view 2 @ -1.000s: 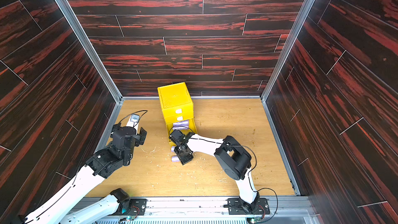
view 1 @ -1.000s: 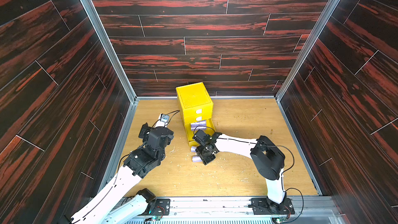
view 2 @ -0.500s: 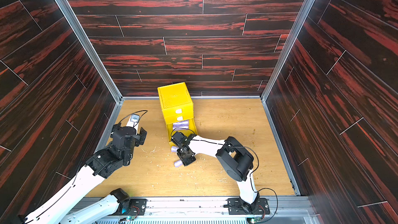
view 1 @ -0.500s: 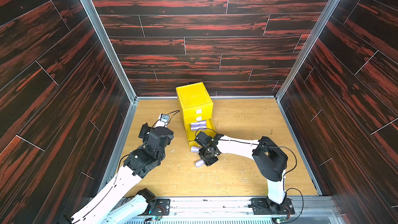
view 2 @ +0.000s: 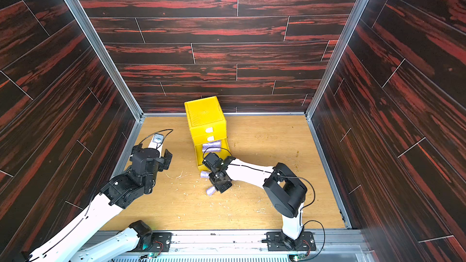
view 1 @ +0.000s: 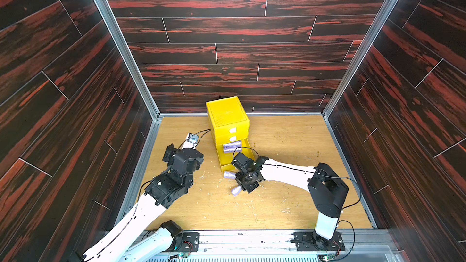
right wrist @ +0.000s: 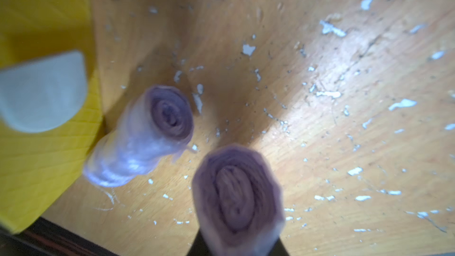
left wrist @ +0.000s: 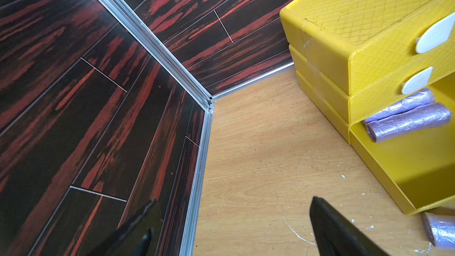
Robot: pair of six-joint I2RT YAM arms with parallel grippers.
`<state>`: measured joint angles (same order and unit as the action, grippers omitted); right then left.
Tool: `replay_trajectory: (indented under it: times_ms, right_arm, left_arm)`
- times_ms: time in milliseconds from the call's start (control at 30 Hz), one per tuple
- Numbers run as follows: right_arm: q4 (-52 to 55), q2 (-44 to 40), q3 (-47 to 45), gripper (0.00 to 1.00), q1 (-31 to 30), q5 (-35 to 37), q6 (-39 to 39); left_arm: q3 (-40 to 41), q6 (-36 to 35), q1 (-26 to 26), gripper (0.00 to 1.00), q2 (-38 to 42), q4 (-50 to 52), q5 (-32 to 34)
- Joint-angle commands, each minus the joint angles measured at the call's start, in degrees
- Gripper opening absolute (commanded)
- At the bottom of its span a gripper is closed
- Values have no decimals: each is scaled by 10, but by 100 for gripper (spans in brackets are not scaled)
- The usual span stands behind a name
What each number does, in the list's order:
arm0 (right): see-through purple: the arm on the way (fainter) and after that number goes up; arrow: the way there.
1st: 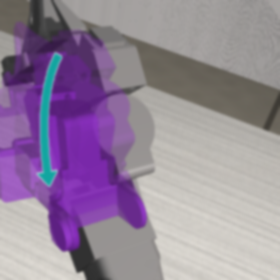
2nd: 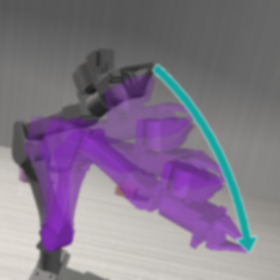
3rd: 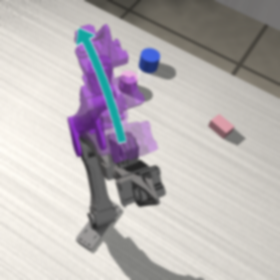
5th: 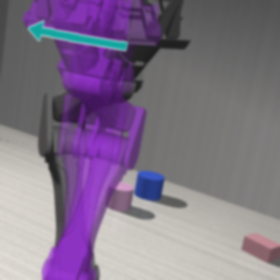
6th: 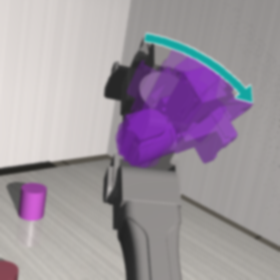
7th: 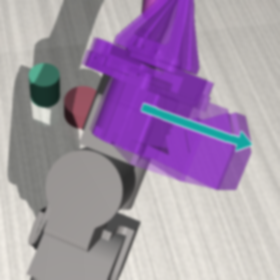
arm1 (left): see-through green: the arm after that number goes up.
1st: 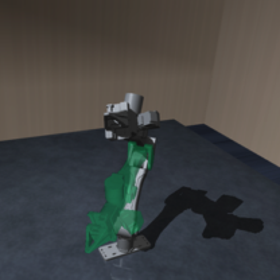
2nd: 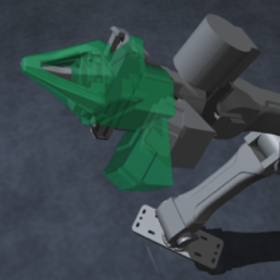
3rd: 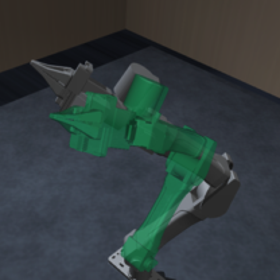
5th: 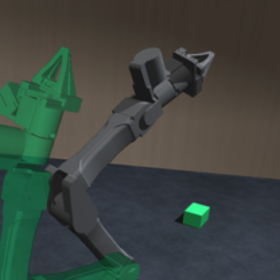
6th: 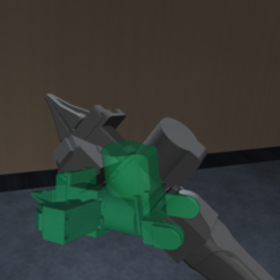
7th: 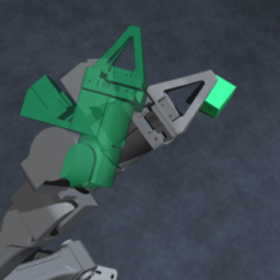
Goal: Sort the rolls of trash bags by color and place them into the drawer
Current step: Pick up the roll of trash bags from the center of the board, then place the roll of trash bags in the drawer.
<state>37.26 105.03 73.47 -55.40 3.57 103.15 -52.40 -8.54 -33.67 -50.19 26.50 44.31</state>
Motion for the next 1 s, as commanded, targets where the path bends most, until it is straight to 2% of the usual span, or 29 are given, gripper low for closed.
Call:
replay_trajectory:
  times_ms: [0,267,667,967]
  right_arm:
    - [30,-36,20,16,8,33,-33]
    - [36,-24,105,17,59,44,-73]
    - [62,123,277,19,111,43,-69]
    - [64,195,321,20,116,18,-42]
  left_arm:
    - [6,2,4,98,4,-6,-2]
    - [7,2,4,98,4,-6,-3]
    - [6,4,4,98,12,-5,-9]
    - [5,5,4,98,12,-3,-12]
